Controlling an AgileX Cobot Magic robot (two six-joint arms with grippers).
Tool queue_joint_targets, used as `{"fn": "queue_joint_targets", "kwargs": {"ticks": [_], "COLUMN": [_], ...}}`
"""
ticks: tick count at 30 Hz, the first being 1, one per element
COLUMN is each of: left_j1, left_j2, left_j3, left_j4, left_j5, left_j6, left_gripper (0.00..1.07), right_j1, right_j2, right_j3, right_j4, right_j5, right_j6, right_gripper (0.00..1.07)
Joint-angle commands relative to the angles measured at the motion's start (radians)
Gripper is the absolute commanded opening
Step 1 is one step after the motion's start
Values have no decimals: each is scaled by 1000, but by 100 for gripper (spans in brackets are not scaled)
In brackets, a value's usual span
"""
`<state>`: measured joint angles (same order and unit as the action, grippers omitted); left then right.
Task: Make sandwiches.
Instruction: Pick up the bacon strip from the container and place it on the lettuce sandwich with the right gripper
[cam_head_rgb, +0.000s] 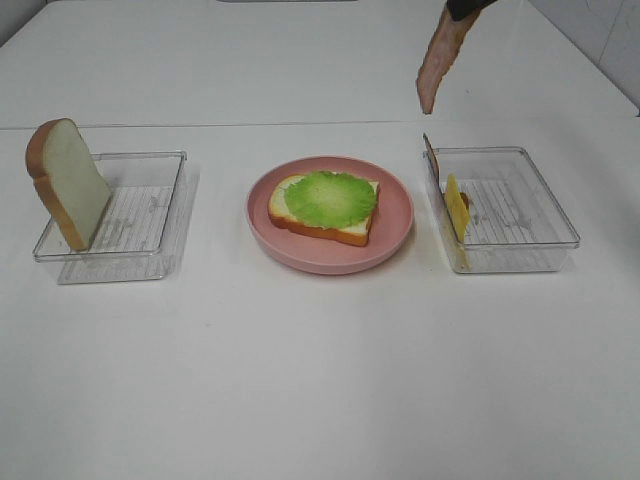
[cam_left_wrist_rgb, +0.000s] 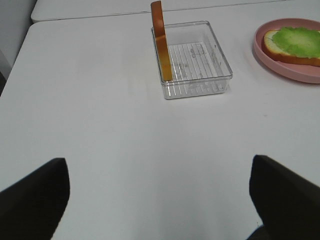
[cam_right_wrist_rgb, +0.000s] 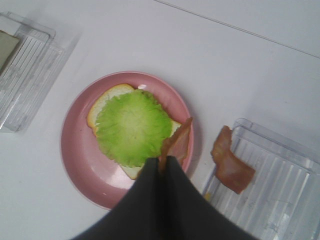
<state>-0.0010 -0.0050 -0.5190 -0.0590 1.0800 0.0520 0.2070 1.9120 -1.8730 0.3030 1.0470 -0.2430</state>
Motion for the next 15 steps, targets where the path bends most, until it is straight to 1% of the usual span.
{"fn": "queue_joint_targets", "kwargs": {"ticks": [1, 2, 4, 6, 7, 8, 10, 11, 12, 14, 15], "left_j1": [2, 2, 2, 2, 2, 2, 2, 2, 2, 2, 2], "left_j2": [-12, -12, -12, -12, -12, -12, -12, -12, -12, -12, -12], "left_j3": [1, 1, 1, 1, 1, 1, 1, 1, 1, 1, 1], "left_j4": [-9, -9, -9, -9, -9, -9, -9, -9, -9, -9, -9], "left_j5": [-6, -6, -6, -6, -6, -6, -6, -6, -6, -6, -6], "left_j6": [2, 2, 2, 2, 2, 2, 2, 2, 2, 2, 2], "left_gripper": [89, 89, 89, 89, 89, 89, 89, 89, 89, 89, 89], "right_j1": [47, 79, 95, 137, 137, 167, 178, 202, 202, 235, 235], "right_j2": [-8, -8, -8, -7, -7, 0, 4, 16, 16, 39, 39], "right_j3": [-6, -6, -6, -6, -6, -6, -6, -6, -6, -6, -6], "right_j4": [-17, -25, -30, -33, -33, -32, -32, -31, -31, -30, -30], "right_j5": [-10, -18, -23, -42, -42, -58, -62, -69, -69, -90, -90], "right_j6": [11, 21, 28, 38, 38, 38, 39, 39, 39, 40, 40], "right_gripper": [0, 0, 0, 0, 0, 0, 0, 0, 0, 0, 0]}}
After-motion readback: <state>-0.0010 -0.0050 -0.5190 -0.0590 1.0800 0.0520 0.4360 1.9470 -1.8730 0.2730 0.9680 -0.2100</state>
